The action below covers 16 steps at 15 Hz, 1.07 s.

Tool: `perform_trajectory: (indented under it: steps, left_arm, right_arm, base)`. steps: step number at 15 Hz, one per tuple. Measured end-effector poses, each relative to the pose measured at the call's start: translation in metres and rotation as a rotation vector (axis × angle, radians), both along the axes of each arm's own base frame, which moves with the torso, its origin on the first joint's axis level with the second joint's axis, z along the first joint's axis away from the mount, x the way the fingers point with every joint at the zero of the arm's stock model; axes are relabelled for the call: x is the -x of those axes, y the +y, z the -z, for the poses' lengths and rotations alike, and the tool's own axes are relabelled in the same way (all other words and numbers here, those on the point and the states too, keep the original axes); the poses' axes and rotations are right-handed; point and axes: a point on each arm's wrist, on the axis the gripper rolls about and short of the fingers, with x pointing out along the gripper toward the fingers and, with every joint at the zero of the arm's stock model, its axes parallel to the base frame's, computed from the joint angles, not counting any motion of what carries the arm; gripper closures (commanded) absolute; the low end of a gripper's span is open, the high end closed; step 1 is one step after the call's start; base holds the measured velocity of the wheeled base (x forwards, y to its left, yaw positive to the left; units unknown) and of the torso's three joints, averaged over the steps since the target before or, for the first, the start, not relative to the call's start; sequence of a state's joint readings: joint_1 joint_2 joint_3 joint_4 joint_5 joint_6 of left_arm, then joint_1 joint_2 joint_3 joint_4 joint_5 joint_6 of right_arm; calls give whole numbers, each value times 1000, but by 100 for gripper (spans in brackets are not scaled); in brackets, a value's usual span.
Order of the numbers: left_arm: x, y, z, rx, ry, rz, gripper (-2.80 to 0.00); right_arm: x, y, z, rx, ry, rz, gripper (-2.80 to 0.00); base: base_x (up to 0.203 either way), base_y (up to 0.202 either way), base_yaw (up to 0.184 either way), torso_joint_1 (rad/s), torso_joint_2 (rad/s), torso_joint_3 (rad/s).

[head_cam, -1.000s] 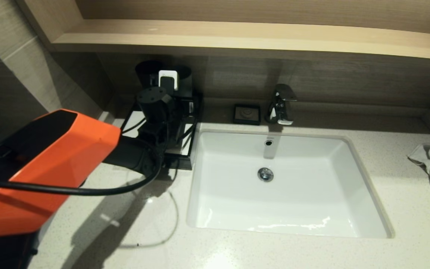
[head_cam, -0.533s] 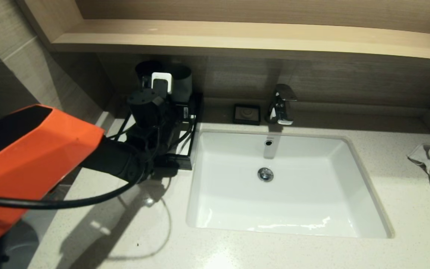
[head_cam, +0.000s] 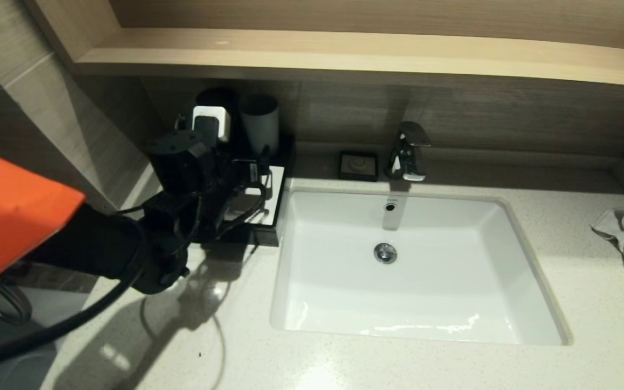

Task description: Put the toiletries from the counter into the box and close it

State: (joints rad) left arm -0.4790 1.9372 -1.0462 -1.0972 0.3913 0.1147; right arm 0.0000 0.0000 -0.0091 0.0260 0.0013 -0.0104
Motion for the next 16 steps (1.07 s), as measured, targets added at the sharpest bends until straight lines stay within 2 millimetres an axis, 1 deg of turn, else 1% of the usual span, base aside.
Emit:
perform_trajectory:
  steps: [2, 3, 4, 7, 11, 14, 16]
  left_arm:
    - [20, 6, -3, 3, 14, 14, -280]
    - [32, 10, -5, 6, 19, 22, -216]
    - [44, 14, -6, 4, 27, 27, 0]
    - [80, 29, -3, -8, 54, 43, 0]
    - [117, 49, 5, -23, 85, 48, 0]
    - [134, 63, 10, -28, 96, 32, 0]
    - [139, 76, 12, -30, 103, -10, 0]
  right_arm:
    - [0, 0, 0, 0, 0, 0, 0]
    - [0, 0, 0, 0, 0, 0, 0]
    - [0, 0, 0, 0, 0, 0, 0]
    - [0, 0, 0, 0, 0, 0, 0]
    - [0, 0, 0, 0, 0, 0, 0]
    - [0, 0, 0, 0, 0, 0, 0]
    - [0, 0, 0, 0, 0, 0, 0]
  base:
    - [0, 0, 0, 0, 0, 0]
    - [0, 0, 0, 0, 0, 0]
    - [0, 0, 0, 0, 0, 0]
    - [0, 0, 0, 0, 0, 0]
    - [0, 0, 0, 0, 0, 0]
    - [0, 0, 0, 0, 0, 0]
    - [0, 0, 0, 0, 0, 0]
